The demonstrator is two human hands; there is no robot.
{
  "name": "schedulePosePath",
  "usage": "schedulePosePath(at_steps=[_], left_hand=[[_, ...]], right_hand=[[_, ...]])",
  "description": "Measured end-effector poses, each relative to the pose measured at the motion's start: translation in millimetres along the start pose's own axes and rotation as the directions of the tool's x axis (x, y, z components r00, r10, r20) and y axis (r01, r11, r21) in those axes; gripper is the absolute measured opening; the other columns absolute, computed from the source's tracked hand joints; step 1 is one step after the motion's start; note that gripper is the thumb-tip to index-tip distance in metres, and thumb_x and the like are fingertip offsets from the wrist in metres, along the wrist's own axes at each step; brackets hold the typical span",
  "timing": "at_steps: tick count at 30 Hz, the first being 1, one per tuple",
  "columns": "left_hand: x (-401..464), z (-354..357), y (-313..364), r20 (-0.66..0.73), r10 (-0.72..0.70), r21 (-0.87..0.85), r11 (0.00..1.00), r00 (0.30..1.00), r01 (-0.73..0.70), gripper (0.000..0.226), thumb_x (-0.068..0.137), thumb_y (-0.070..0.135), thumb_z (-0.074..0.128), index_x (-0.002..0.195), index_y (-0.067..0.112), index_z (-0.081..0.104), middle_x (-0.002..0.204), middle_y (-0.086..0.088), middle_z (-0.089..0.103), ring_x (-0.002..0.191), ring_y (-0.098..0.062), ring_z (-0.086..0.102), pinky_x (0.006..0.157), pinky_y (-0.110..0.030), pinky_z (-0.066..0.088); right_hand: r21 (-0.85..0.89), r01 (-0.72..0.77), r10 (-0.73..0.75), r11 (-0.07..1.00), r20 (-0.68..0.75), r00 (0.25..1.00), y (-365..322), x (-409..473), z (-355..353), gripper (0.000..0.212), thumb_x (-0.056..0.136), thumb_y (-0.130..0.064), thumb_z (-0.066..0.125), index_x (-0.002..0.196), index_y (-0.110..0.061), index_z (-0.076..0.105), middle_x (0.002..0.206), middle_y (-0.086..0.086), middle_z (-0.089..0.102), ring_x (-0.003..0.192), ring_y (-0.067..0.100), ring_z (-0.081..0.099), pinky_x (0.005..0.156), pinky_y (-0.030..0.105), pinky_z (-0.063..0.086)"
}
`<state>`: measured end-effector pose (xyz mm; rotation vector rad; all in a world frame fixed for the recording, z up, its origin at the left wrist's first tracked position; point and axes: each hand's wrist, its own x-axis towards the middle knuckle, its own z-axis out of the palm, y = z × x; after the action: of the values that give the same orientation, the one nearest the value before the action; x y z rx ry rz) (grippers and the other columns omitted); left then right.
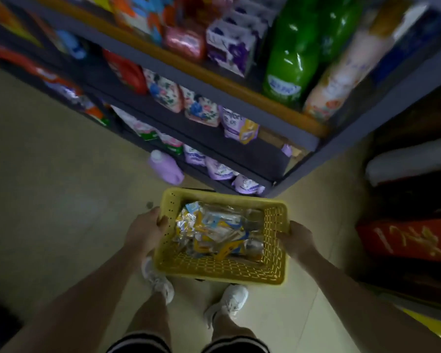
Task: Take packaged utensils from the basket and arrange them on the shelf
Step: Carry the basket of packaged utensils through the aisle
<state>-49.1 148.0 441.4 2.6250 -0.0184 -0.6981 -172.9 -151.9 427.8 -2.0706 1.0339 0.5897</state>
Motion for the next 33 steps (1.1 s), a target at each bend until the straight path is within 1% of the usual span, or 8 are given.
schedulePosePath(at_steps=[2, 5, 11, 15, 19, 23, 30, 33], left_hand=[[-19.3, -35.4, -16.2, -0.079, -0.057, -0.086, 0.995, 0.995, 0.051, 0.019, 0.09, 0.02, 0.049, 0.098, 0.003, 0.051, 0.071, -0.014, 0.054, 0.07, -0.03, 0.052, 0.059, -0.03, 0.034], [-34.2, -86.8, -50.3, -0.199, -0.15, -0.203, 0.973, 0.968, 0.109, 0.016, 0.091, 0.016, 0.047, 0.1, 0.005, 0.053, 0.078, -0.012, 0.054, 0.072, -0.024, 0.047, 0.064, -0.03, 0.035], [-24.4, -183.4, -162.6, -0.324, -0.283, -0.276, 0.941, 0.903, 0.196, 0.016, 0.088, 0.013, 0.051, 0.096, 0.0, 0.053, 0.089, -0.027, 0.062, 0.085, -0.041, 0.059, 0.069, -0.038, 0.041], [-6.6, -252.1, -237.9, -0.33, -0.328, -0.312, 0.923, 0.885, 0.226, 0.018, 0.09, 0.015, 0.048, 0.098, -0.001, 0.051, 0.091, -0.026, 0.061, 0.087, -0.04, 0.059, 0.072, -0.04, 0.045], [20.1, -321.4, -315.6, -0.302, -0.343, -0.391, 0.896, 0.889, 0.213, 0.013, 0.089, 0.017, 0.048, 0.094, 0.006, 0.052, 0.086, -0.017, 0.062, 0.082, -0.035, 0.061, 0.071, -0.04, 0.049], [45.3, -385.0, -374.5, -0.303, -0.414, -0.446, 0.857, 0.859, 0.256, 0.016, 0.089, 0.016, 0.048, 0.094, 0.003, 0.054, 0.089, -0.021, 0.063, 0.082, -0.034, 0.06, 0.069, -0.037, 0.047], [124.2, -479.9, -463.2, -0.257, -0.495, -0.508, 0.8, 0.83, 0.32, 0.021, 0.09, 0.017, 0.046, 0.104, 0.004, 0.055, 0.091, -0.018, 0.065, 0.073, -0.032, 0.065, 0.055, -0.04, 0.057], [169.7, -536.3, -502.2, -0.245, -0.556, -0.549, 0.755, 0.794, 0.359, 0.024, 0.092, 0.017, 0.045, 0.11, 0.004, 0.053, 0.091, -0.016, 0.062, 0.065, -0.027, 0.061, 0.044, -0.031, 0.05]], right_hand=[[-0.05, 0.099, -0.099, 0.994, 0.016, 0.995, -42.4, -18.0, -1.5, 0.011, 0.083, -0.023, 0.055, 0.08, -0.014, 0.06, 0.083, 0.007, 0.065, 0.086, 0.031, 0.063, 0.066, 0.029, 0.042], [-0.041, 0.228, -0.228, 0.973, 0.01, 0.974, -114.9, -40.1, 8.0, 0.014, 0.083, -0.019, 0.058, 0.085, -0.006, 0.059, 0.082, 0.011, 0.063, 0.082, 0.03, 0.061, 0.065, 0.03, 0.039], [-0.026, 0.436, -0.434, 0.9, 0.055, 0.899, -273.7, -74.4, 65.3, 0.016, 0.075, -0.002, 0.061, 0.065, -0.014, 0.055, 0.066, 0.006, 0.058, 0.063, 0.022, 0.054, 0.054, 0.027, 0.039], [-0.03, 0.473, -0.471, 0.88, 0.055, 0.88, -371.0, -94.8, 127.2, 0.007, 0.076, -0.003, 0.063, 0.079, 0.002, 0.059, 0.078, 0.021, 0.065, 0.073, 0.031, 0.062, 0.066, 0.043, 0.051], [-0.042, 0.523, -0.519, 0.851, 0.079, 0.851, -472.1, -108.0, 184.7, 0.036, 0.077, 0.001, 0.061, 0.055, -0.011, 0.035, 0.056, 0.007, 0.042, 0.056, 0.022, 0.043, 0.048, 0.031, 0.029], [-0.104, 0.614, -0.613, 0.782, 0.05, 0.789, -571.2, -107.4, 234.8, 0.032, 0.07, 0.001, 0.063, 0.055, -0.013, 0.038, 0.054, 0.004, 0.039, 0.053, 0.018, 0.036, 0.041, 0.021, 0.024], [-0.169, 0.705, -0.692, 0.689, 0.136, 0.709, -747.0, -71.4, 327.8, 0.035, 0.072, -0.001, 0.059, 0.056, -0.016, 0.031, 0.054, 0.001, 0.035, 0.053, 0.017, 0.034, 0.048, 0.031, 0.022], [-0.159, 0.735, -0.704, 0.659, 0.216, 0.677, -837.0, -53.6, 368.8, 0.035, 0.076, -0.002, 0.059, 0.057, -0.014, 0.032, 0.055, 0.001, 0.038, 0.053, 0.017, 0.038, 0.05, 0.03, 0.027]])
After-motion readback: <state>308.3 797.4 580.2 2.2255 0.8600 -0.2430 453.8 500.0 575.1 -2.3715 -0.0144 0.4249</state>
